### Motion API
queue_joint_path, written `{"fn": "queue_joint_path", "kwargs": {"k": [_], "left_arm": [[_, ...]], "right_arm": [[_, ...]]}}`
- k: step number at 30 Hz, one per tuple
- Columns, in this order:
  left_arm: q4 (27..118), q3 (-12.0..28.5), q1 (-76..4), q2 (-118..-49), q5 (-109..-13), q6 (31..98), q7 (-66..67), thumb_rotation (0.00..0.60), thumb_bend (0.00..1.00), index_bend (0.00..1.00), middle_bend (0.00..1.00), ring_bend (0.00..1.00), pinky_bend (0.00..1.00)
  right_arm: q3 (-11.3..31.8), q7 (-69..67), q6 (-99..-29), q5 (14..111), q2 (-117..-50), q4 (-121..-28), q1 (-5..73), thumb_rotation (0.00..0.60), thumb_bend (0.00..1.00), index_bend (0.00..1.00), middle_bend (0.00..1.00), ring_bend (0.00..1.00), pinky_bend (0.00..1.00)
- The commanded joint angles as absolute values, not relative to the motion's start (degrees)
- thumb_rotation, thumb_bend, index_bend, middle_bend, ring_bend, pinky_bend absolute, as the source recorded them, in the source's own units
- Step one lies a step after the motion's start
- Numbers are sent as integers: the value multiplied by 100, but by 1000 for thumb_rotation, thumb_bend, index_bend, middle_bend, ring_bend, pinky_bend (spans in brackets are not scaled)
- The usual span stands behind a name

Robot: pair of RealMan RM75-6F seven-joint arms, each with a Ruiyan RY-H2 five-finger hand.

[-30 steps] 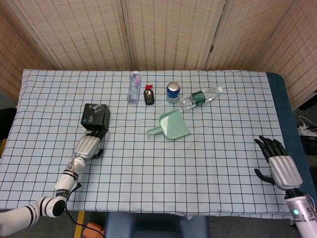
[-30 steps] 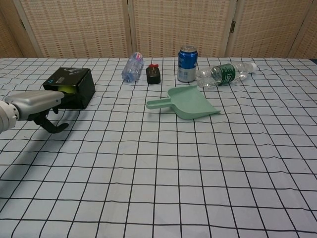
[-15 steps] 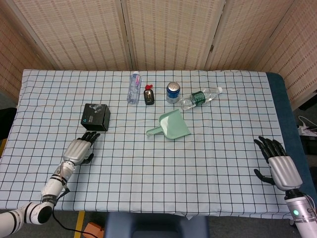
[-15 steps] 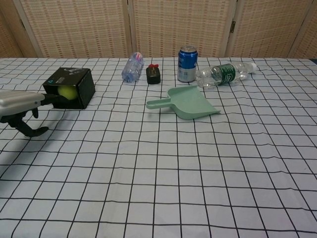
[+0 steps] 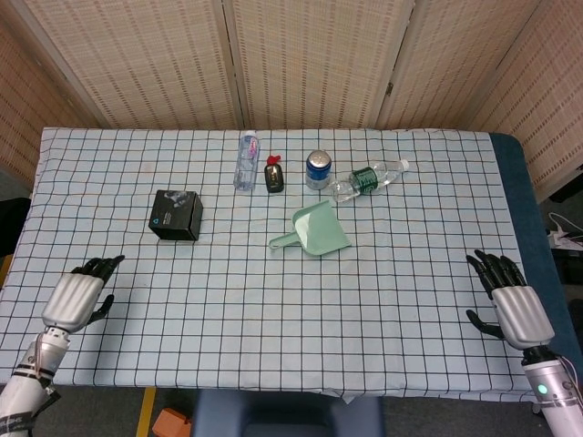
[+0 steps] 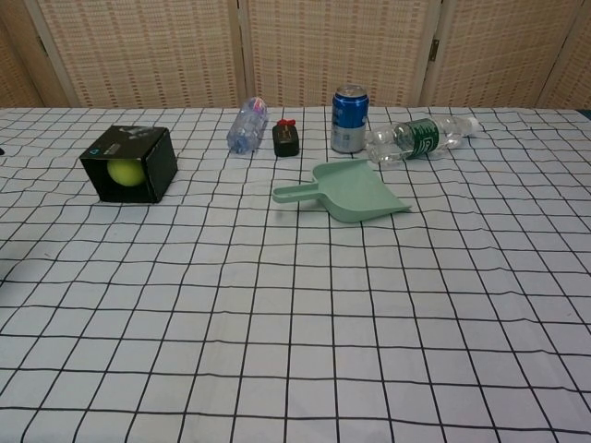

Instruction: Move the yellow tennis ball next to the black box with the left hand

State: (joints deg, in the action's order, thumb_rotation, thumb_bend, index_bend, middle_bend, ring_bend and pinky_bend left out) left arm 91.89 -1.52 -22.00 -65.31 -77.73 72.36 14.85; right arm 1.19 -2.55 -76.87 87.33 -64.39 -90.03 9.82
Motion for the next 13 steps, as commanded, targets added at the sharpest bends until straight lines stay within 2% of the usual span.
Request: {"fn": "queue_joint_path", "kwargs": {"k": [1,7,13], "left_arm": [[9235,-363,-1657,-6383,-8208,7951,1443,600,446,118,171,166,395],[8859,-383,-1321,-6612,-8493,8436,1305,600,445,118,158,161,394],[8505,-297,-1141,-6824,-8477,8554,1011,600,445,117,151,158,397]], "right_arm": [[119,-213,-7669,8722,-6466,-8981,993,600,205,21,0,0,22],[142,-193,-7765,8756,-6505,-8945,978,600,205,21,0,0,21],[162,-160,-7837,8751,-6520,-8926,954,600,206,21,0,0,19]]}}
